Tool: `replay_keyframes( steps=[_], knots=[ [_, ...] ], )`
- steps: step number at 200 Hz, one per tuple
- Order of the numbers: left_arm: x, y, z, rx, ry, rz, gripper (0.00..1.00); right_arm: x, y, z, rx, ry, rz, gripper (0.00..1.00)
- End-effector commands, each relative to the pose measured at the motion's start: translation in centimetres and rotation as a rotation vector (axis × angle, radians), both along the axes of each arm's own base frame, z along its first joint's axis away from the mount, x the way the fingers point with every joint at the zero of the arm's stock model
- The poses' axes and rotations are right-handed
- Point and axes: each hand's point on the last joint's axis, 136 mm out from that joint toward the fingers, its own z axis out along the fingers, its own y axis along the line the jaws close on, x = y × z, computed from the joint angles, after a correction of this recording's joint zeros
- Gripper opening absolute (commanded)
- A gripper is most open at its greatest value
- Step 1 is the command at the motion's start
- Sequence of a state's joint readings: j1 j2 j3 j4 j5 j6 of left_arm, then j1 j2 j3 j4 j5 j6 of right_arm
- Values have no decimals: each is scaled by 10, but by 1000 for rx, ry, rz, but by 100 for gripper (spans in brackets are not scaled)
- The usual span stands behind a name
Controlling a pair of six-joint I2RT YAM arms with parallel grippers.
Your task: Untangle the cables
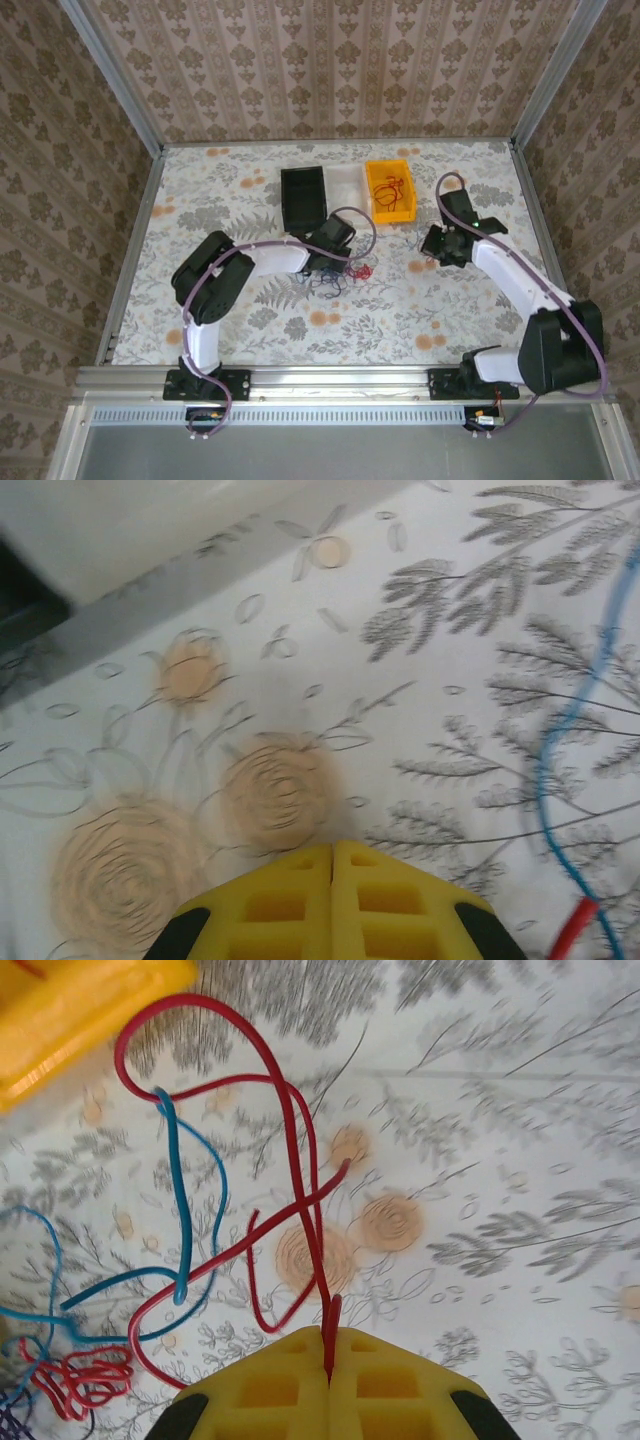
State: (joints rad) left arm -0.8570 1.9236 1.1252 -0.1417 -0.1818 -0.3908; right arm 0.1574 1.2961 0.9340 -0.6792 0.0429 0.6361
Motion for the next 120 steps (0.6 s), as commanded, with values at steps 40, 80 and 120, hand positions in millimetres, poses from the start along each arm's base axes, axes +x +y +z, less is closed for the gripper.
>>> replay_keyframes(
  steps=[40, 80, 120],
  knots=[
    [-38, 163, -57, 264, 203, 470, 0, 6, -47, 63, -133, -127, -101, 2],
    [-37, 188, -34, 265, 135, 563, 0, 12, -55, 80, -163, -152, -86, 3],
    [-6, 102, 36, 25, -114, 183, 41, 25, -7, 64, 8, -125, 102, 2]
  ],
)
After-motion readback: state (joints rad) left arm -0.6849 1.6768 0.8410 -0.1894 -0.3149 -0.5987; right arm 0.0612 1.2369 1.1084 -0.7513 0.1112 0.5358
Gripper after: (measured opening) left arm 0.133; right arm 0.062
